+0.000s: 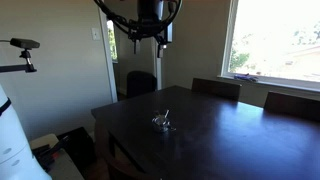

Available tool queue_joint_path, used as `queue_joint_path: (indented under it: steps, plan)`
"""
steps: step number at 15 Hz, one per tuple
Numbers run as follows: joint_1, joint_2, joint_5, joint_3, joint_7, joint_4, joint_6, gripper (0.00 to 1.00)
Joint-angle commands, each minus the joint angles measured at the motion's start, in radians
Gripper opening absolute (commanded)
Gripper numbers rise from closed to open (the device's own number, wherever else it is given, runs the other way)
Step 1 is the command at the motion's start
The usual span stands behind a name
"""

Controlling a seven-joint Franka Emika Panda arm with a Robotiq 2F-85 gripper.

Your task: Separate the cups

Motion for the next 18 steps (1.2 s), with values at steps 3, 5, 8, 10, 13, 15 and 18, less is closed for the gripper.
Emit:
queue_joint_path:
  steps: [3,5,8,10,13,15,18]
  plan:
    - [0.0,0.0,0.0,0.001,0.0,0.003,-0.002,1.0]
    - [0.0,0.0,0.0,0.001,0.0,0.003,-0.002,1.0]
    - [0.0,0.0,0.0,0.001,0.0,0.003,-0.002,1.0]
    - [0.007,0.032,0.006,0.008,0.01,0.016,0.004,1.0]
    - [0.014,0.085,0.011,0.022,0.016,0.038,0.022,1.0]
    - [0.017,0.132,0.011,0.036,0.022,0.059,0.037,1.0]
    - [0.021,0.219,0.016,0.058,0.023,0.087,0.09,1.0]
